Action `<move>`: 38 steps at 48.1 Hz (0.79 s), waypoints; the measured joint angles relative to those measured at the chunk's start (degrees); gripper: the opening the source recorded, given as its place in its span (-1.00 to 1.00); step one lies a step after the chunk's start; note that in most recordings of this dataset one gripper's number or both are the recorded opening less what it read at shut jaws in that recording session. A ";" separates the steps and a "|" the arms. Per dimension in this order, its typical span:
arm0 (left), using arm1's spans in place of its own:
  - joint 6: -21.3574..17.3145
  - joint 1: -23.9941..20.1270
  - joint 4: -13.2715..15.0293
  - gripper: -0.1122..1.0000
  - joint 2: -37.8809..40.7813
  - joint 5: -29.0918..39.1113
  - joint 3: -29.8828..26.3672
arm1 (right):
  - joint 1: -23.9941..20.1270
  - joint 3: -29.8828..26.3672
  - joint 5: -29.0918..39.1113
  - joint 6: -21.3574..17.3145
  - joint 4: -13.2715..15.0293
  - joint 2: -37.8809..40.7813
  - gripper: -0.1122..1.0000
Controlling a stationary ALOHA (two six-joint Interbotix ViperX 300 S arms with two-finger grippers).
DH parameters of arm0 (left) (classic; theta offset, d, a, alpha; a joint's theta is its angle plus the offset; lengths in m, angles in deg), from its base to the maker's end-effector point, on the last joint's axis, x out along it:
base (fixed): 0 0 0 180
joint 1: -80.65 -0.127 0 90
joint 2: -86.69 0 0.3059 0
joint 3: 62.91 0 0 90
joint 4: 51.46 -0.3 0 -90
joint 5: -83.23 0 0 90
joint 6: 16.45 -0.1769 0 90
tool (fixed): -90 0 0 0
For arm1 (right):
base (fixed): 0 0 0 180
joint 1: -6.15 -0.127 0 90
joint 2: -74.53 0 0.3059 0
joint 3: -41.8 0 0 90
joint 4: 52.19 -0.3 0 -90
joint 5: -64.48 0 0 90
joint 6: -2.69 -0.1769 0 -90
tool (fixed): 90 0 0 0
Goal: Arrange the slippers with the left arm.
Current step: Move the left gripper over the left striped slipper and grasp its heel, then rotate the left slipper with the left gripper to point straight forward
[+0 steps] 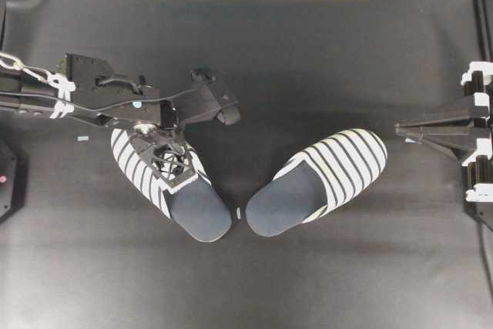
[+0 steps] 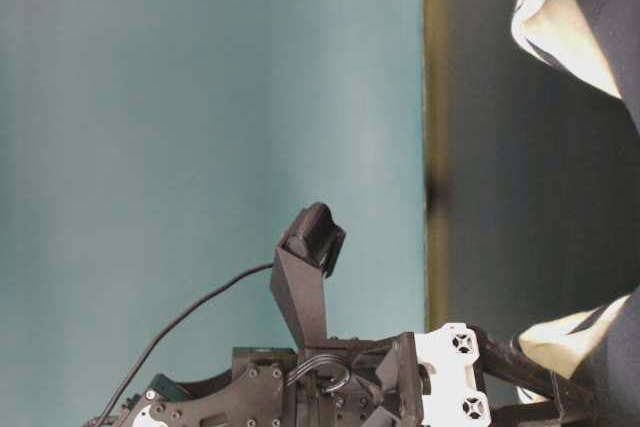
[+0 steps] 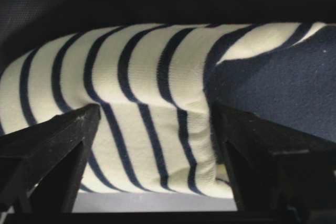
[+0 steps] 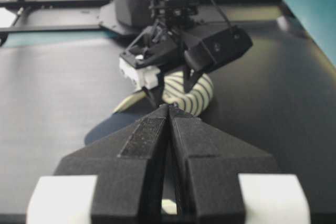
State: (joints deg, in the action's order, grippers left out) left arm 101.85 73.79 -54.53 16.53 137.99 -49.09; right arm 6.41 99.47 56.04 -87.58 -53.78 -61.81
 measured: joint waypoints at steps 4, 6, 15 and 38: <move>-0.70 0.00 0.00 0.43 0.00 0.26 0.00 | 0.00 0.00 0.00 0.00 0.00 -0.09 -0.80; -0.97 0.00 0.00 0.26 0.00 0.53 0.00 | 0.00 0.00 0.00 0.00 0.00 -0.09 -0.80; -3.78 0.00 0.00 -0.62 -0.44 1.49 0.00 | 0.00 -0.09 0.00 0.00 0.00 -0.09 -0.80; -24.52 0.00 -1.05 -0.78 -4.75 7.12 -8.00 | 0.00 0.18 0.00 0.00 0.00 -0.09 -0.80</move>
State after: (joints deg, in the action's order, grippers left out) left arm 77.33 73.79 -55.59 11.78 145.10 -57.09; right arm 6.41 99.65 56.04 -87.58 -53.78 -61.89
